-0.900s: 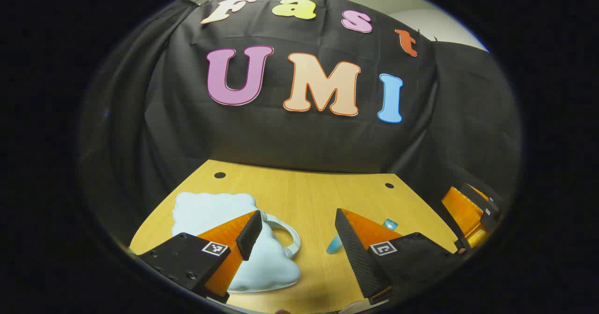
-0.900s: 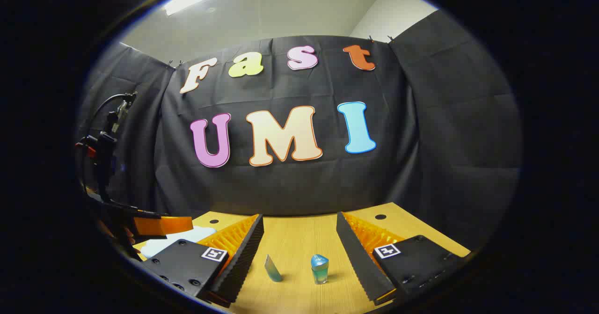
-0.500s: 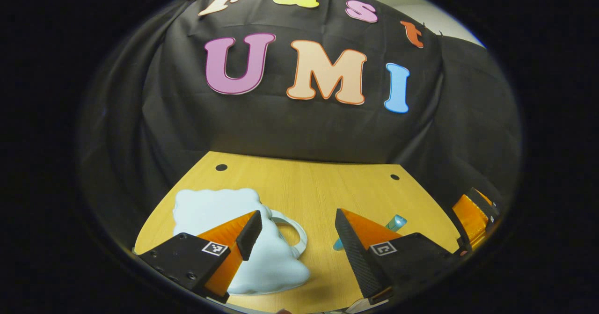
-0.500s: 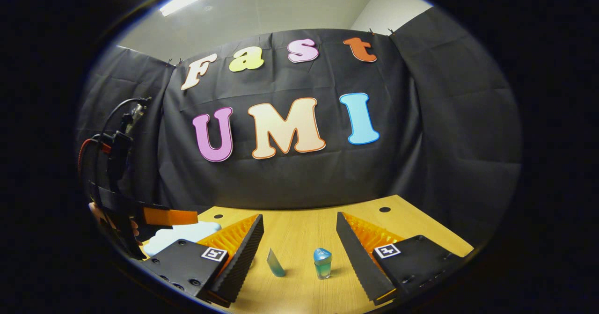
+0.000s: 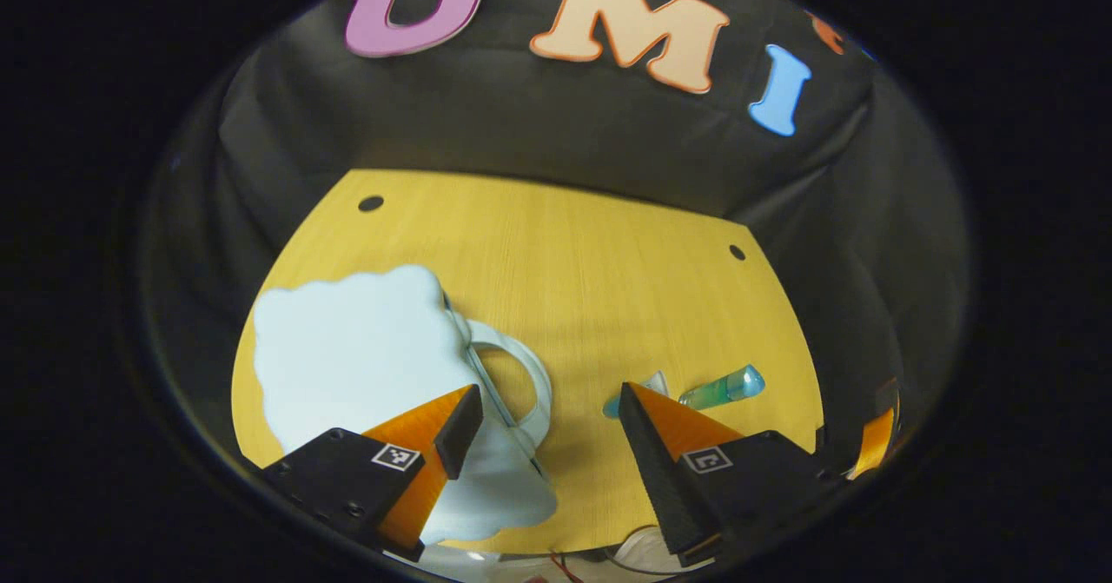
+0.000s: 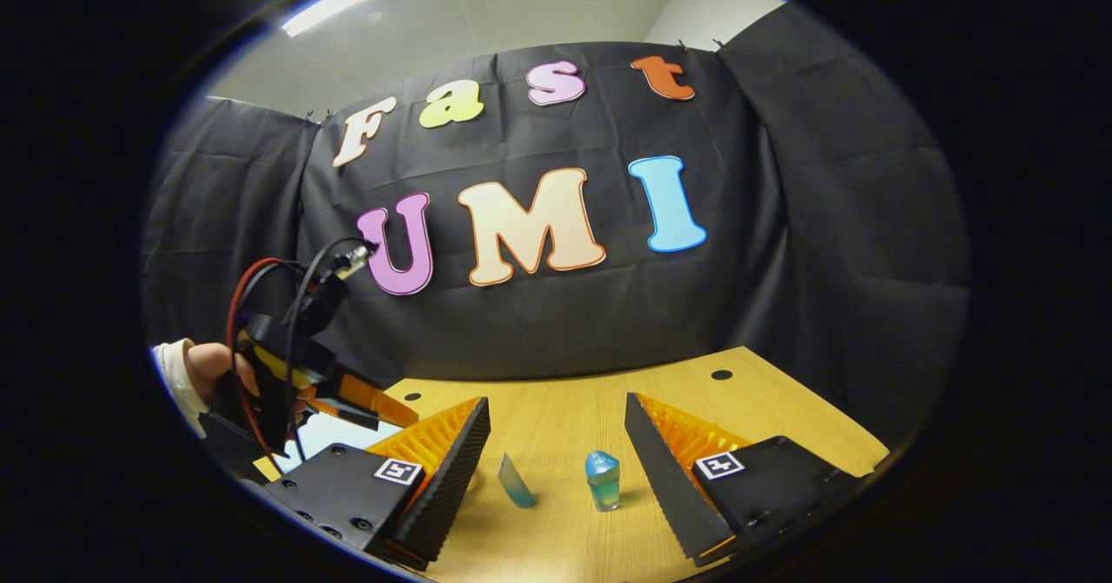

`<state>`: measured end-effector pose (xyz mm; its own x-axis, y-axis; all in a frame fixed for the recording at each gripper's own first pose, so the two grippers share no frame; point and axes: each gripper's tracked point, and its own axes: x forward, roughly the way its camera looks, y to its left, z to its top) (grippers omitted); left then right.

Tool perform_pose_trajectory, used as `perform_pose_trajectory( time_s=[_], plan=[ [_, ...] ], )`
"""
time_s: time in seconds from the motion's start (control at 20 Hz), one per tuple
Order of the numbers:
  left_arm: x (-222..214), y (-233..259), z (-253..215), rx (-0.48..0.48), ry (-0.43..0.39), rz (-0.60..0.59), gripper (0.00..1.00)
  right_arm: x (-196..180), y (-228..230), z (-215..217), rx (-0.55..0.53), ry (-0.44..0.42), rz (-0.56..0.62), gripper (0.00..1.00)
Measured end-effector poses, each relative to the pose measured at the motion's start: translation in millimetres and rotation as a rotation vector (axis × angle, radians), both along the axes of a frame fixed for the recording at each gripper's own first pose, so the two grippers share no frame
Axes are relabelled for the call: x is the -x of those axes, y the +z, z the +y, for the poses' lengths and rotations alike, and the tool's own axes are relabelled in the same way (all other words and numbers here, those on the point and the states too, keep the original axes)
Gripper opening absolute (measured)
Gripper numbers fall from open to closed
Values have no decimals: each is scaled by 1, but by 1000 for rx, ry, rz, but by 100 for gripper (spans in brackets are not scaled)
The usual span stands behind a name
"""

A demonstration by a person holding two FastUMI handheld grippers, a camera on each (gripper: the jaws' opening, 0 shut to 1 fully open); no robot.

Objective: First open the suitcase, pack the skin care products into it, and then close the suitcase.

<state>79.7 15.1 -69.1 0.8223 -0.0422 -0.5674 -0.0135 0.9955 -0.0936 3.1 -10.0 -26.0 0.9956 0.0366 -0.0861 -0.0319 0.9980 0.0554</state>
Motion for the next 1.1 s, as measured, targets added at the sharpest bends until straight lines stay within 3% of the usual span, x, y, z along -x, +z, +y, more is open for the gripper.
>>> perform_pose_trajectory(
  time_s=[0.15,0.3,0.35,0.8,0.85,0.9,1.1],
  plan=[
    [-17,-14,3,-16,21,91,91,2,-4,-8,-14,-14,15,98],
    [-34,-26,3,-41,19,160,92,3,-9,-19,-28,-35,32,98],
    [-39,-30,2,-45,19,182,86,3,-11,-23,-24,-44,39,98],
    [-68,-73,6,-62,68,354,61,9,-15,-44,-9,-81,63,98],
    [-70,-77,7,-66,75,376,63,11,-14,-46,-7,-86,63,98],
    [-71,-82,9,-66,82,393,51,11,-14,-48,-4,-90,63,98],
    [-77,-95,12,-64,93,426,48,13,-14,-58,6,-110,66,98]
  ],
)
